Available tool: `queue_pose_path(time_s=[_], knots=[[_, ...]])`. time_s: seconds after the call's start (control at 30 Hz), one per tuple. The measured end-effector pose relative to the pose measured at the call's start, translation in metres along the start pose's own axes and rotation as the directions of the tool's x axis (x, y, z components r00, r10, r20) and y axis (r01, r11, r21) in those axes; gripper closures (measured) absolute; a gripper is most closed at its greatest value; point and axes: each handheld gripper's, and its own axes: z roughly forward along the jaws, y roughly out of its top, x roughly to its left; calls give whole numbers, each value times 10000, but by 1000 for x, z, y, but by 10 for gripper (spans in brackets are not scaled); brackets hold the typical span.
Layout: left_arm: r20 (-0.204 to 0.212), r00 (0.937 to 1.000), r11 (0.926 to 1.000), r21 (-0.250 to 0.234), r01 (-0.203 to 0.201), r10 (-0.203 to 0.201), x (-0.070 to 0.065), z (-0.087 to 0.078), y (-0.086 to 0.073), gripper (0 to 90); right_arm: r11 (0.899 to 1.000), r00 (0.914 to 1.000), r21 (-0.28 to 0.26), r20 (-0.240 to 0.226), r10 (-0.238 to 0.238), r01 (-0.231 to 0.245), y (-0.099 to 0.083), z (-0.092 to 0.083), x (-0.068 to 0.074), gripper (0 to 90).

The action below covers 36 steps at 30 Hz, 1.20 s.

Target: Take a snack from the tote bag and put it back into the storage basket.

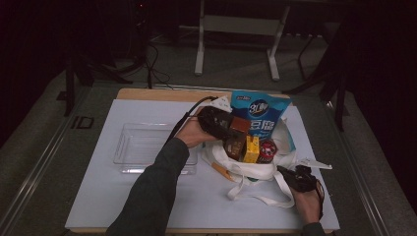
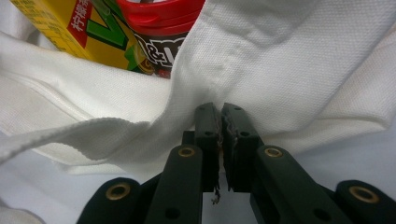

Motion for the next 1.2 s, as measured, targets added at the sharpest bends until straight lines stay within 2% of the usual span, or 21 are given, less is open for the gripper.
queue_pose_path(time_s=[0.07, 0.2, 0.47, 0.77, 0.93, 1.07, 1.2], knots=[[65, 10000, 10000, -65, 12, -11, 1, 3, 0, 276, 10000, 10000, 3, -20, 16, -16, 0, 0, 0, 847], [-79, 9999, 9999, -30, -108, 108, 0, 9, 1, 251, 10000, 10000, 10, -61, 25, -25, 0, 0, -1, 846], [187, 9997, 9991, -406, -156, 164, 2, 13, 1, 225, 10000, 9999, -16, -136, 73, -73, -1, 0, -2, 842], [-38, 9997, 9992, -314, -249, 248, -2, 21, 4, 226, 9999, 9998, -15, -145, 104, -104, -1, 0, -2, 841], [-418, 9991, 9999, -102, 48, -52, -8, 21, 7, 240, 9999, 9998, -19, -145, 113, -114, -1, 0, -2, 838], [-529, 9983, 9997, 10, 259, -258, -10, 21, 9, 252, 9999, 9998, -27, -165, 130, -130, -1, 0, -3, 833], [-745, 9920, 9948, -80, 1019, -1022, -10, 21, 9, 257, 9999, 9997, -30, -193, 159, -160, -1, 0, -3, 832]])
